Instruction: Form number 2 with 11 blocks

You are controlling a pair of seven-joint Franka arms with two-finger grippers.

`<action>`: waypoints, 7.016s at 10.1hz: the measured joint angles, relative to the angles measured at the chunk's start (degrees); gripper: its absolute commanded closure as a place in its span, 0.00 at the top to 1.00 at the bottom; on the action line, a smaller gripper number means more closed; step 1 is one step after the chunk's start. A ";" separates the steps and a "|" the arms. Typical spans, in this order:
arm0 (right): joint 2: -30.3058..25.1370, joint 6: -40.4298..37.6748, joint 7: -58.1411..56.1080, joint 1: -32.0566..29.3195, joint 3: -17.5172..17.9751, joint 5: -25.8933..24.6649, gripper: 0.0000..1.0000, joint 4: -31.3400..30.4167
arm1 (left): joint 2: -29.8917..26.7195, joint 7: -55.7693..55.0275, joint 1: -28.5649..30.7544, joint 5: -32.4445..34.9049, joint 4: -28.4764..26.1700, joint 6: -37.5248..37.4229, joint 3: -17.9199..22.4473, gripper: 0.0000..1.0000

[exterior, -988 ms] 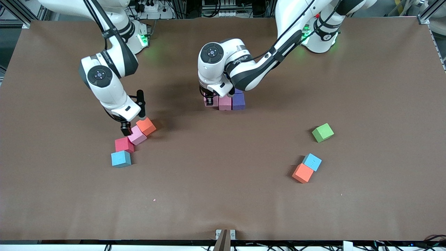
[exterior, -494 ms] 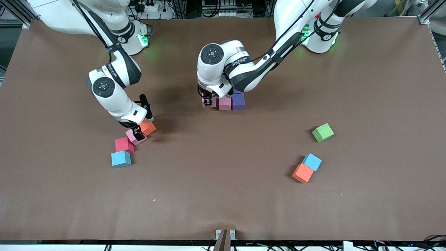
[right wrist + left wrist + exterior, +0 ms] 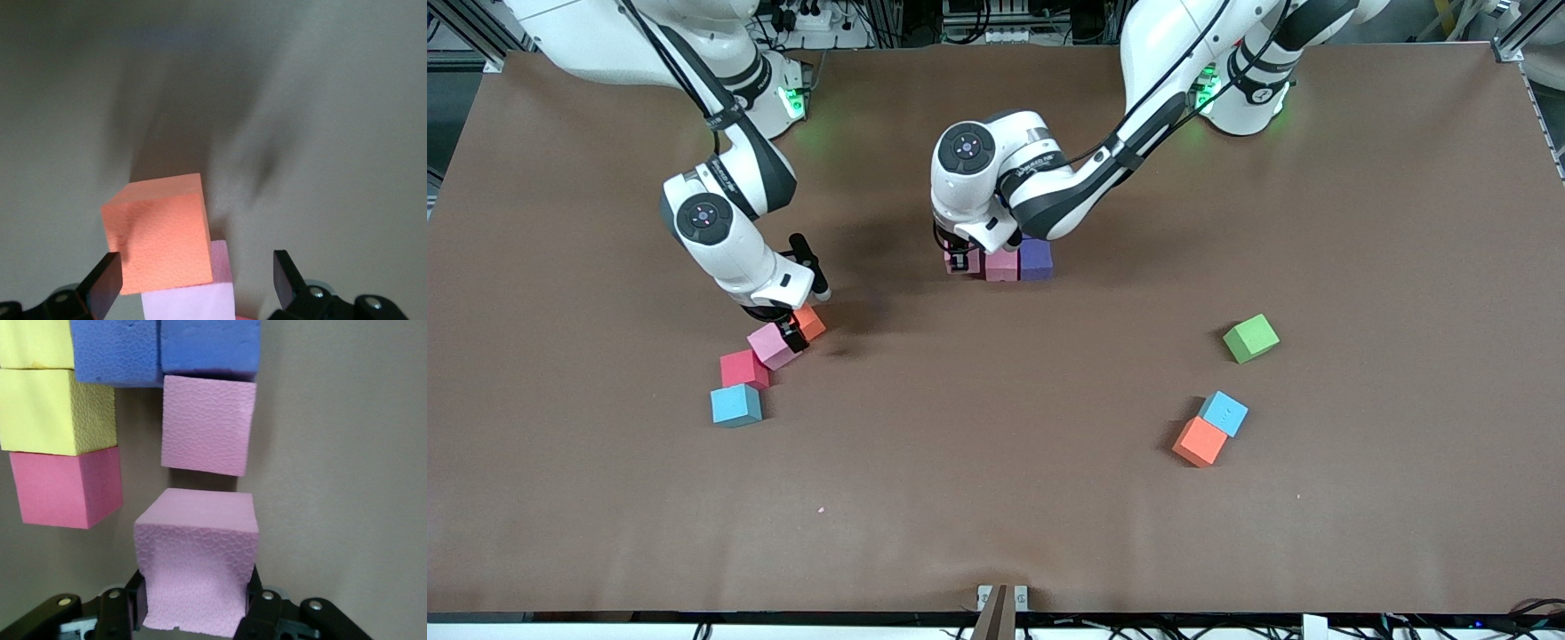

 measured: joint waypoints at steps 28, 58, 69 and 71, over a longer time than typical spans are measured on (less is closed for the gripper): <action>1.25 2.90 -1.74 -1.94 0.12 0.02 0.27 -0.76 | 4.12 0.21 -1.37 5.19 -0.97 1.92 1.82 1.00; 16.70 -14.98 124.98 41.34 -15.23 18.07 0.26 30.82 | -5.10 136.30 22.46 5.91 7.37 -9.36 11.88 1.00; 20.91 -11.96 128.34 46.44 -17.01 17.79 0.26 31.82 | 5.33 165.94 29.18 -1.55 10.69 3.60 14.69 1.00; 20.91 -12.01 128.34 46.52 -17.00 17.79 0.26 31.83 | 7.03 166.86 29.14 -1.55 10.85 5.74 15.26 1.00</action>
